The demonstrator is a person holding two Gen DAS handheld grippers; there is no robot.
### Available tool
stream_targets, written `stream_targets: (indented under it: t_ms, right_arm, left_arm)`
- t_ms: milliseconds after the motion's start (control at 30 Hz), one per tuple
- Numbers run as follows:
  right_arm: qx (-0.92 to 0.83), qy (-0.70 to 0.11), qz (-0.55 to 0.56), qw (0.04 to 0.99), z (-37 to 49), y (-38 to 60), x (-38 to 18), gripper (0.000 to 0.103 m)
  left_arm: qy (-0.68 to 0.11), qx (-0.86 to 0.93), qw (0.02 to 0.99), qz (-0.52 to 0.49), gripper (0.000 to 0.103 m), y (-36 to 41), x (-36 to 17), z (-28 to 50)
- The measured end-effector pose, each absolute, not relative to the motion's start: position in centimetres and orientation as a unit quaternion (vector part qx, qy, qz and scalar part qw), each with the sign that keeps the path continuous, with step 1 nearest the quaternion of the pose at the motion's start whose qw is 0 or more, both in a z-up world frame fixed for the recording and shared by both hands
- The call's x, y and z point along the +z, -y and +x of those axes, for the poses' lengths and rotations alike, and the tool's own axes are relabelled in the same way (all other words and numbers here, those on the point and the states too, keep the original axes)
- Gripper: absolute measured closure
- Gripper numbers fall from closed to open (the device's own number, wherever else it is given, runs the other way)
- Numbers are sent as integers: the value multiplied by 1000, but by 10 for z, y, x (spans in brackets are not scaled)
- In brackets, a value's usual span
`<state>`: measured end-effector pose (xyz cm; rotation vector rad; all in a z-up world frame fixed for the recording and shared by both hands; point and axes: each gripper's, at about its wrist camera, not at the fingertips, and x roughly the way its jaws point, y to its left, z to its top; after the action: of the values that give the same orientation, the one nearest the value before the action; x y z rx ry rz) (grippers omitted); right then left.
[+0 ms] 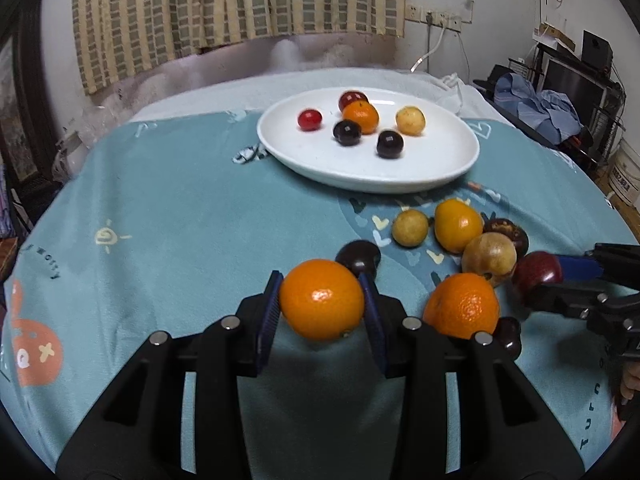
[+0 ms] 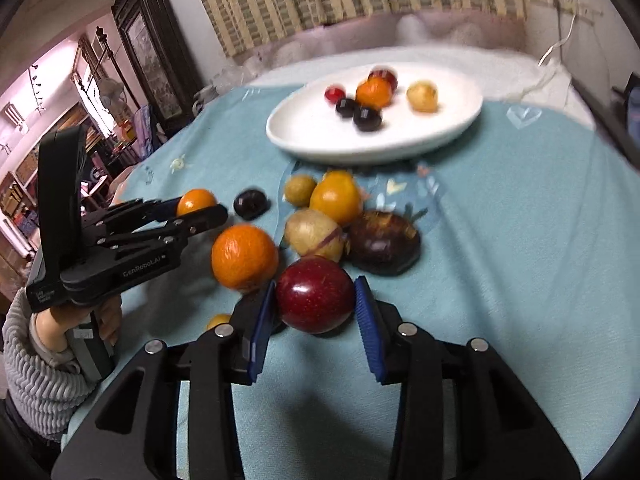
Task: Organize fruits
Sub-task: 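Move both held fruits over the white plate and release them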
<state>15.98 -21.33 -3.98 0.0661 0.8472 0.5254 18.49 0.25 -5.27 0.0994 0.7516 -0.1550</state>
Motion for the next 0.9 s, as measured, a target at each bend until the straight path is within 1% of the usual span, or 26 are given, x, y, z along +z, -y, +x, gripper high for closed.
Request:
stream_targets:
  t_ms: [133, 233, 500, 633, 733, 800, 833, 867, 900]
  right_arm:
    - [206, -340, -4, 917, 150, 217, -19, 63]
    - [187, -310, -14, 932, 151, 219, -7, 63]
    - [169, -321, 17, 932, 224, 220, 17, 63]
    - [152, -337, 29, 929, 265, 216, 6, 63]
    - [144, -372, 45, 916, 292, 215, -16, 62]
    - [141, -379, 51, 913, 296, 215, -25, 58]
    - [138, -377, 52, 914, 297, 217, -28, 58]
    - [137, -377, 49, 915, 296, 216, -28, 58]
    - [137, -377, 45, 915, 295, 216, -27, 58]
  left_arm:
    - [-335, -51, 940, 50, 64, -3, -38, 179]
    - [-324, -48, 944, 42, 64, -1, -26, 186]
    - [-311, -57, 948, 45, 64, 27, 4, 241]
    - [-323, -64, 944, 30, 64, 38, -1, 278]
    - [-335, -62, 940, 23, 64, 44, -14, 301]
    - [-341, -63, 938, 19, 58, 46, -22, 310]
    - [-343, -62, 937, 19, 49, 47, -26, 313]
    - [-341, -61, 938, 18, 43, 48, -29, 314]
    - [-340, -60, 938, 21, 41, 49, -31, 314]
